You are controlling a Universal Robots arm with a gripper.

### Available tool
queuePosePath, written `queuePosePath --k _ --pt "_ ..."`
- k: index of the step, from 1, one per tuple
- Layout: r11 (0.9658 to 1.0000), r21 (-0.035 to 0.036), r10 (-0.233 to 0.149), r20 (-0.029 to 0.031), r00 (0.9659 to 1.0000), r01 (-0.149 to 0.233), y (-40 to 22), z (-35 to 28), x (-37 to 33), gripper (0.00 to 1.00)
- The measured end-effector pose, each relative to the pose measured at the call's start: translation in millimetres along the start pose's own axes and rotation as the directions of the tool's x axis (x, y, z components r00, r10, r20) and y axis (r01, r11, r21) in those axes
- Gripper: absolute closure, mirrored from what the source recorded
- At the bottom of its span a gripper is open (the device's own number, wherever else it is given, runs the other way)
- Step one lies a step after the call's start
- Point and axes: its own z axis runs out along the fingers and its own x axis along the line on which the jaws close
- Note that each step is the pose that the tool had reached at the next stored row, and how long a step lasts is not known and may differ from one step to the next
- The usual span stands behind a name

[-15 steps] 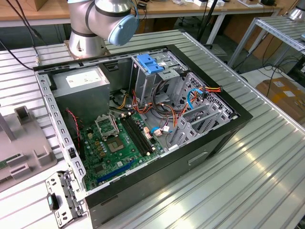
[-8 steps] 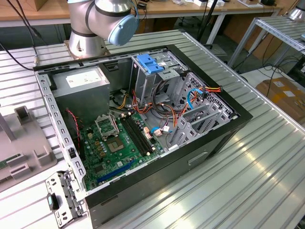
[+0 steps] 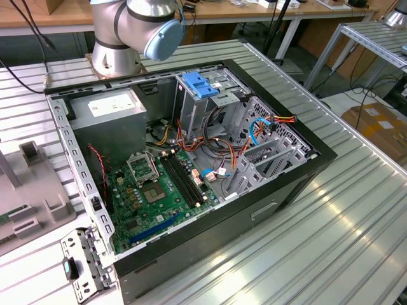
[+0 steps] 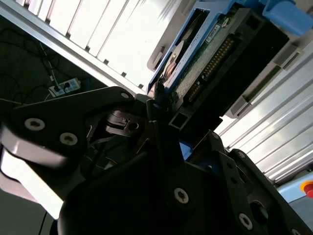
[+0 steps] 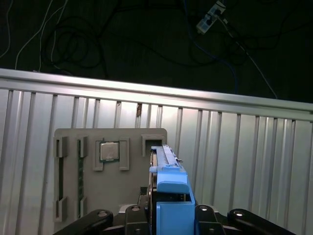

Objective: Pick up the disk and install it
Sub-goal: 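Pick up the disk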

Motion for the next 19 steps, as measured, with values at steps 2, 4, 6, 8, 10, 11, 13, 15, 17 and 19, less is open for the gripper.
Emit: queuePosePath --k 2,4,6,8,10,11,13,15,17,19 --pt "1.0 0.0001 0.0 0.0 1.0 0.0 0.1 -2.3 -0.1 0.63" --pt "1.0 0.0001 0.0 0.0 1.0 0.0 0.1 -3.7 -0.2 0.63" --pt "1.0 0.0001 0.0 0.0 1.0 0.0 0.2 -5.0 -0.3 0.63" --pt "1.0 0.0 0.0 0.0 1.0 0.0 0.3 -6.2 -0.3 0.63" --pt "1.0 0.0 0.0 0.0 1.0 0.0 0.3 -7.6 -0.4 0.63" --pt "1.0 0.0 0.0 0.0 1.0 0.0 0.4 -8.3 -0.5 0.63" --pt "1.0 0.0001 0.0 0.0 1.0 0.0 1.5 -34.3 -1.9 0.63" --pt "1.0 0.0001 0.0 0.0 1.0 0.0 2.5 -56.2 -3.1 0.63" --pt "1.0 0.0001 0.0 0.0 1.0 0.0 2.6 -58.4 -3.3 0.63" --pt "1.0 0.0 0.0 0.0 1.0 0.0 2.6 -60.2 -3.4 0.63"
